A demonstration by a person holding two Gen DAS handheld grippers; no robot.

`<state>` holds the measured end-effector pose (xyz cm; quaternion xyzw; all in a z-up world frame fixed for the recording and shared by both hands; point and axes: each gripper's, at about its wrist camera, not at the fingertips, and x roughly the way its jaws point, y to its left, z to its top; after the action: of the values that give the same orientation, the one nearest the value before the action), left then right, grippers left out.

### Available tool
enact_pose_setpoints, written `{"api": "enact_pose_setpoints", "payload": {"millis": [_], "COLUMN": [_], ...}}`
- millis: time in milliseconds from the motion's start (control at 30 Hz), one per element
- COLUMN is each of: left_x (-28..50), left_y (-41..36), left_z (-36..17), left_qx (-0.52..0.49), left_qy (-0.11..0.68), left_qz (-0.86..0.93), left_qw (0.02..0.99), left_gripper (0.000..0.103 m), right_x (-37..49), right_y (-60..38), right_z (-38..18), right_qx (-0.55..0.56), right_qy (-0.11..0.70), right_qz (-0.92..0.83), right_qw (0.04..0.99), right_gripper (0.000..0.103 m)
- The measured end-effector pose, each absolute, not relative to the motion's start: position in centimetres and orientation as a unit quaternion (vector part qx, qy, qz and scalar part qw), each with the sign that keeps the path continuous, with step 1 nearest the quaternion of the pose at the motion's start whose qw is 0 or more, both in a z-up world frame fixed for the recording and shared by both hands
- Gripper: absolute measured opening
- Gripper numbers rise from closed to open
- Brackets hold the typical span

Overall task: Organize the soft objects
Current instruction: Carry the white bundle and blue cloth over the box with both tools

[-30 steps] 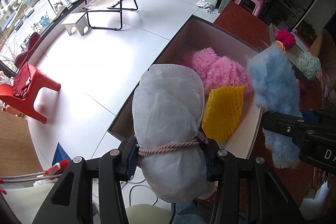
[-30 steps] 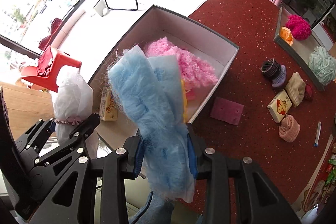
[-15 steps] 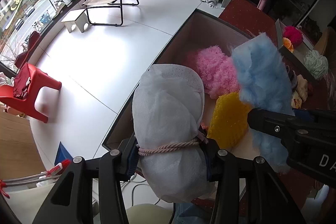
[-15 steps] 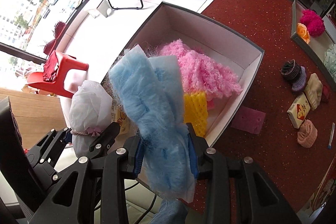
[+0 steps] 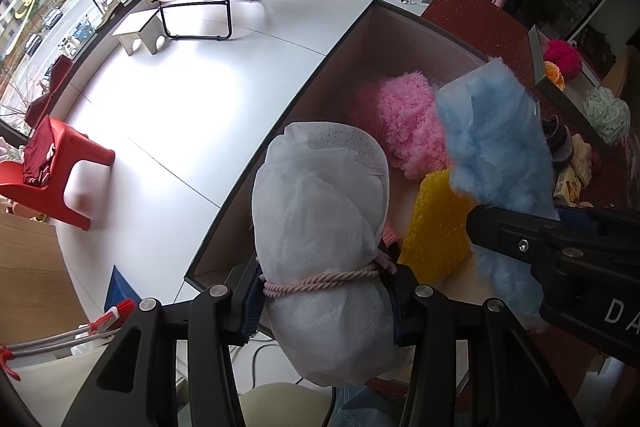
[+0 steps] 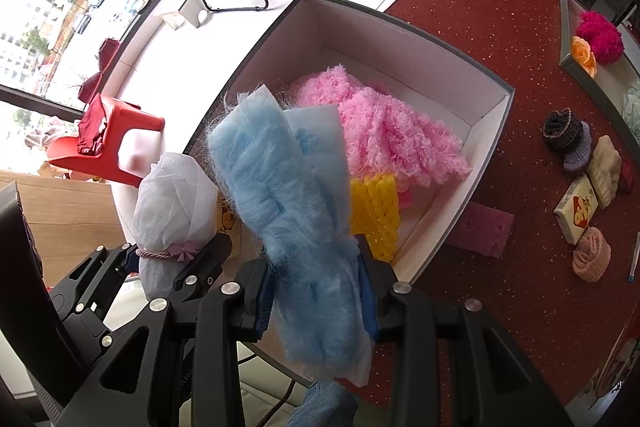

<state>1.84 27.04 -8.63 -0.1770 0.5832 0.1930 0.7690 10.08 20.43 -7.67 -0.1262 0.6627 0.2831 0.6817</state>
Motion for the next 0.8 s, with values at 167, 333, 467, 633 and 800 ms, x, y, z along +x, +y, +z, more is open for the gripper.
{"api": "enact_pose_setpoints", "payload": {"millis": [167,333,467,633,800], "left_x": [1.99,2.21,2.44,2.61,2.56], "left_y": [26.99,26.90,26.82,26.79,26.89], "left_z": [-8.74,-8.76,-8.88,-8.88,-9.16], "left_qx": [-0.177,-0.175,-0.173,-0.172,-0.170], "left_qy": [0.585,0.586,0.588,0.589,0.592], "left_qz": [0.193,0.194,0.193,0.194,0.194], "left_qw": [0.768,0.767,0.766,0.766,0.764], "left_gripper": [0.049,0.049,0.049,0.049,0.049], "right_x": [10.26,10.43,10.55,10.59,10.63], "right_y": [20.69,20.46,20.31,20.32,20.33], "right_z": [-7.92,-8.10,-8.13,-8.10,-8.20], "right_qx": [-0.124,-0.120,-0.117,-0.117,-0.115], "right_qy": [0.666,0.667,0.668,0.668,0.668], "right_qz": [0.283,0.282,0.281,0.283,0.283], "right_qw": [0.679,0.679,0.679,0.679,0.678], "right_gripper": [0.039,0.039,0.039,0.039,0.039]}}
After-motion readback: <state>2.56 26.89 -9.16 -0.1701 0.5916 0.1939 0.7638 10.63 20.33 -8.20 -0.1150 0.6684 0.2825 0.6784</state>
